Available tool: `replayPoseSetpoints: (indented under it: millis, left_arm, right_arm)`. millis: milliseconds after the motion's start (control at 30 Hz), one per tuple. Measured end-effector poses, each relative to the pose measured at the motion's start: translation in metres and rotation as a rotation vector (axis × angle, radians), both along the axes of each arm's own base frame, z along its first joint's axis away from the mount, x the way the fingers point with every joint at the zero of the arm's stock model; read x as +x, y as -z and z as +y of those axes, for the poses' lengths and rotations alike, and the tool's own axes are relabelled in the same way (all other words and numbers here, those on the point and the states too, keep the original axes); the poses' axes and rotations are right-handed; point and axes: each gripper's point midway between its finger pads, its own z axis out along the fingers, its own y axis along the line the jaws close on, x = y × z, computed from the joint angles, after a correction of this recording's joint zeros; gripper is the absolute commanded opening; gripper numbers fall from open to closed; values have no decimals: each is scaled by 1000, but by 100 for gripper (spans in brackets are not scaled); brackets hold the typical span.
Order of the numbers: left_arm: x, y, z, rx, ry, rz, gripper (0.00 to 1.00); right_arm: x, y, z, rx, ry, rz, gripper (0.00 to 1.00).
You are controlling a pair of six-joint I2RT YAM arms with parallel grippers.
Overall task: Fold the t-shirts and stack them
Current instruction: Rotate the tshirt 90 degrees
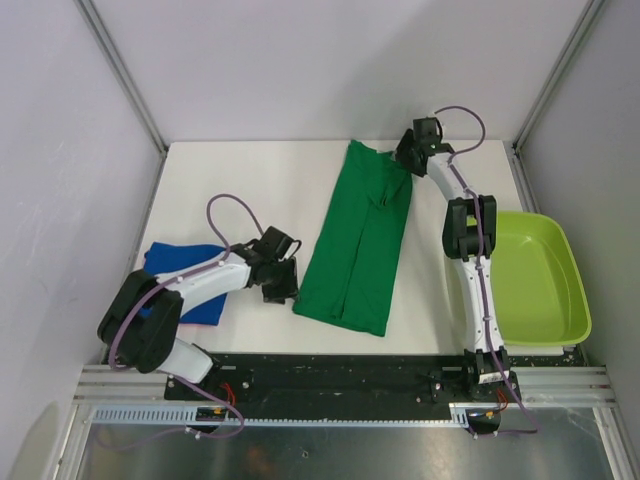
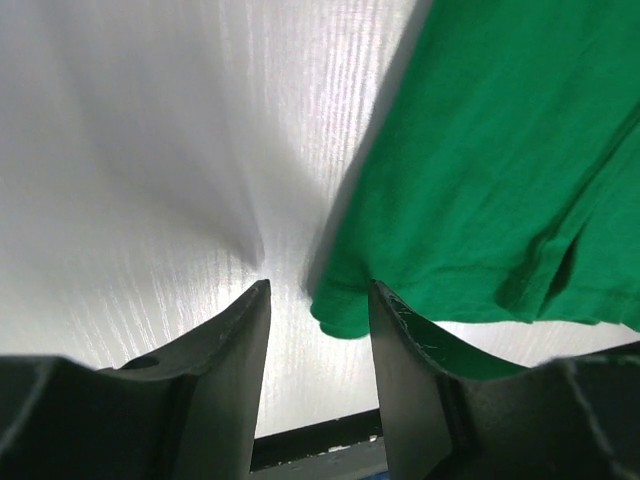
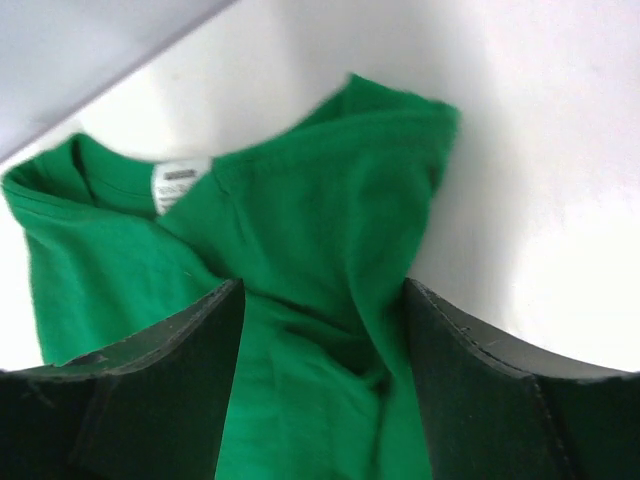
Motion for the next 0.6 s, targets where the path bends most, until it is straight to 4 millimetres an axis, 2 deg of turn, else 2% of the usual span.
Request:
replayPoseSetpoints:
  millis: [133,233,300,367,467,600]
  left_arm:
    - [2,-11,-4,-36,16,-34,49]
    - [6,-21,-7,-61,22,-71,50]
    - [7,-28,-8,-76,24,-93,50]
    - [7,-31,-9,-89,30,-104,50]
    - [3,-31,-8,-94,46,-107,48]
    - [-2,-26,-6,-89,58,-100,46]
  right_arm:
    - [-22,-6,-24,-33,31,73,71]
    - [-43,-28,-42,-54,67,105,69]
    - [-63,-48,-52,-56,92,113,68]
    - [-91,-68,-55,-46,108,122,66]
    - [-151,-96,-46,-13,116,122,61]
    - [-238,-107,-23,29,89,138,50]
